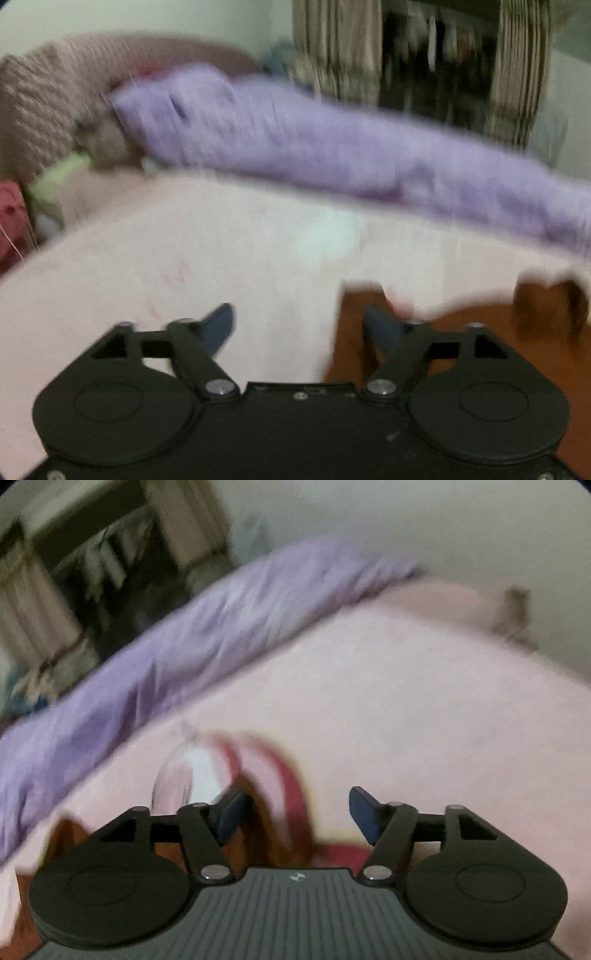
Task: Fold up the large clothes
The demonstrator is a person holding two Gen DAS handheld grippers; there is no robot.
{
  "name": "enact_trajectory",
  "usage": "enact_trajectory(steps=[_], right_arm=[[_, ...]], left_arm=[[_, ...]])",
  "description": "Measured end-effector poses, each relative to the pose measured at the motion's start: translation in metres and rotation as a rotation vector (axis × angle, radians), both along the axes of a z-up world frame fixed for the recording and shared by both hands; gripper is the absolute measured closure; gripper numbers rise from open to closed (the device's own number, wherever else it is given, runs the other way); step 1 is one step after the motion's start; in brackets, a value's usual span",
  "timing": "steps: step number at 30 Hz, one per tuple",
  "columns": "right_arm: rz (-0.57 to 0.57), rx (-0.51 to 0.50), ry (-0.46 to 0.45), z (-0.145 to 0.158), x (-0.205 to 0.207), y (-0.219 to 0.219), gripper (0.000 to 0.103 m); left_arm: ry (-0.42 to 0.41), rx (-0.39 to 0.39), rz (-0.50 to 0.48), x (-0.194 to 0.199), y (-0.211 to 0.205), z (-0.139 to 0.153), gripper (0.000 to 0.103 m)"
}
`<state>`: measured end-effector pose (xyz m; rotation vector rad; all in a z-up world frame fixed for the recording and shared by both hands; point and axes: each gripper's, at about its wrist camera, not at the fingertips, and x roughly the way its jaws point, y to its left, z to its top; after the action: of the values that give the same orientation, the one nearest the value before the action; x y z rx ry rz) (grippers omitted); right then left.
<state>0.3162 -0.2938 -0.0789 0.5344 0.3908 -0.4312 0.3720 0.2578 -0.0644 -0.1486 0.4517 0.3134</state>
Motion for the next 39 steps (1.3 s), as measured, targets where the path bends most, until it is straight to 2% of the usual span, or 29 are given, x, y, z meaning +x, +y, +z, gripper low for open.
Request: enact_trajectory(steps=[1, 3, 6, 8, 11, 15, 16, 17, 18, 20, 25, 31, 34, 36, 38, 39], right_arm=[[-0.063, -0.049, -0.034, 0.012, -0.014, 0.006, 0.027], [-0.119, -0.122, -0.097, 0.031, -0.041, 0.022, 0.026], [0.007, -0.180, -0.171, 0.044, -0.064, 0.063, 0.026], [0.132, -0.184, -0.186, 0.043, -0.061, 0.093, 0.025], [0.373, -0.158, -0.150, 0.028, -0.037, 0.146, 0.028], [0.531, -0.187, -0.079, 0.008, -0.012, 0.207, 0.032], [0.550, -0.188, -0.047, -0.001, -0.006, 0.218, 0.032], [0.558, -0.177, -0.008, -0.012, 0.000, 0.222, 0.032], [0.553, -0.174, 0.038, -0.030, 0.005, 0.228, 0.032], [0.522, -0.232, 0.033, -0.049, 0.007, 0.235, 0.033], [0.516, -0.247, 0.044, -0.043, 0.009, 0.238, 0.029], [0.515, -0.256, 0.046, -0.046, 0.008, 0.235, 0.029], [0.502, -0.246, 0.045, -0.035, 0.006, 0.235, 0.029], [0.478, -0.170, 0.004, -0.019, -0.009, 0.230, 0.028], [0.488, -0.066, -0.076, -0.007, -0.023, 0.227, 0.026], [0.454, -0.020, -0.111, -0.002, -0.029, 0.225, 0.029]], left_arm=[[-0.035, 0.000, -0.002, -0.010, -0.001, 0.013, 0.002], [-0.077, 0.003, -0.062, -0.025, -0.011, 0.034, 0.001], [-0.096, 0.021, -0.161, -0.034, -0.042, 0.039, 0.001], [-0.091, 0.022, -0.226, -0.031, -0.066, 0.027, 0.000], [-0.016, 0.028, -0.314, -0.008, -0.109, -0.001, 0.000], [0.083, 0.079, -0.358, 0.021, -0.145, -0.043, 0.000], [0.135, 0.103, -0.345, 0.030, -0.150, -0.061, 0.000], [0.155, 0.110, -0.343, 0.032, -0.152, -0.074, 0.000], [0.136, 0.109, -0.343, 0.030, -0.152, -0.084, 0.000], [0.122, 0.095, -0.336, 0.025, -0.152, -0.080, 0.000], [0.133, 0.136, -0.320, 0.024, -0.153, -0.083, 0.000], [0.134, 0.132, -0.315, 0.033, -0.151, -0.078, 0.000], [0.156, 0.114, -0.296, 0.031, -0.150, -0.069, 0.000], [0.167, 0.035, -0.281, 0.022, -0.148, -0.054, 0.000], [0.112, -0.089, -0.319, 0.003, -0.147, -0.041, 0.000], [0.077, -0.133, -0.310, -0.004, -0.148, -0.038, 0.000]])
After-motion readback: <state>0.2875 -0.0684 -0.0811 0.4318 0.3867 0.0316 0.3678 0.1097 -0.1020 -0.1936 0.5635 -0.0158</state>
